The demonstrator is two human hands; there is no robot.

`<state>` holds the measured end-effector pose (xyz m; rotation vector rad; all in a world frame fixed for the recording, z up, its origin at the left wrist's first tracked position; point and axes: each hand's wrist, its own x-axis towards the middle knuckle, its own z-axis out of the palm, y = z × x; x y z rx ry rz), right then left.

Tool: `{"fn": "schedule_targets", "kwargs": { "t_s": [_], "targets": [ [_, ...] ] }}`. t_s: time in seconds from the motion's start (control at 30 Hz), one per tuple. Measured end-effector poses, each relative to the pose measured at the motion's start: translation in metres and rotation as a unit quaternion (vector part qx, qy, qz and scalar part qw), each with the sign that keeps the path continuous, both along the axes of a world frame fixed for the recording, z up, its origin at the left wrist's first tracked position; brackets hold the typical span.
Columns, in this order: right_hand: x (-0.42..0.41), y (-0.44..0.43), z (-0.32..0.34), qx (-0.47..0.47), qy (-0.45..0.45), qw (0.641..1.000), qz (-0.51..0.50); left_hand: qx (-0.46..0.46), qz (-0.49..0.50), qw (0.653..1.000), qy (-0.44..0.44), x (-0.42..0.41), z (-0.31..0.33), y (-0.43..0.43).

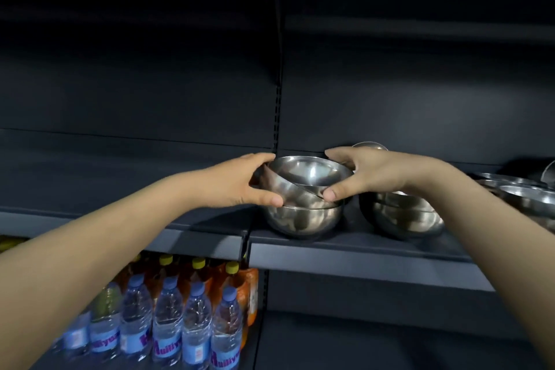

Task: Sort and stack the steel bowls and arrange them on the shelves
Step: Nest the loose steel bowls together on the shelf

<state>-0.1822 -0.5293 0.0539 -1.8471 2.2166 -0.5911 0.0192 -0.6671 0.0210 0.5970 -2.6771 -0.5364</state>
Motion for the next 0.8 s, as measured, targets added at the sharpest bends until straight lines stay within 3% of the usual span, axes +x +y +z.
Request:
{"fn": "schedule_targets", "kwargs": {
  "t_s": [0.13, 0.57, 0.7, 0.8],
  "targets": [
    [0.000, -0.001, -0.003, 0.003, -0.004, 1.000, 0.004, 0.067, -0.038, 0.997, 0.021, 0.001, -0.001, -0.004],
    [0.019, 0.000, -0.006, -0.059, -0.101, 0.993, -0.006, 0.123, -0.034, 0.983, 0.131, 0.003, -0.019, -0.003],
    [0.021, 0.004, -0.012, -0.085, -0.108, 0.990, -0.012, 0.153, -0.034, 0.974, 0.163, 0.001, -0.026, -0.004],
    [0.024, 0.005, -0.017, -0.050, -0.083, 0.995, -0.007, 0.148, -0.029, 0.973, 0.174, -0.002, -0.029, -0.001]
  ]
}}
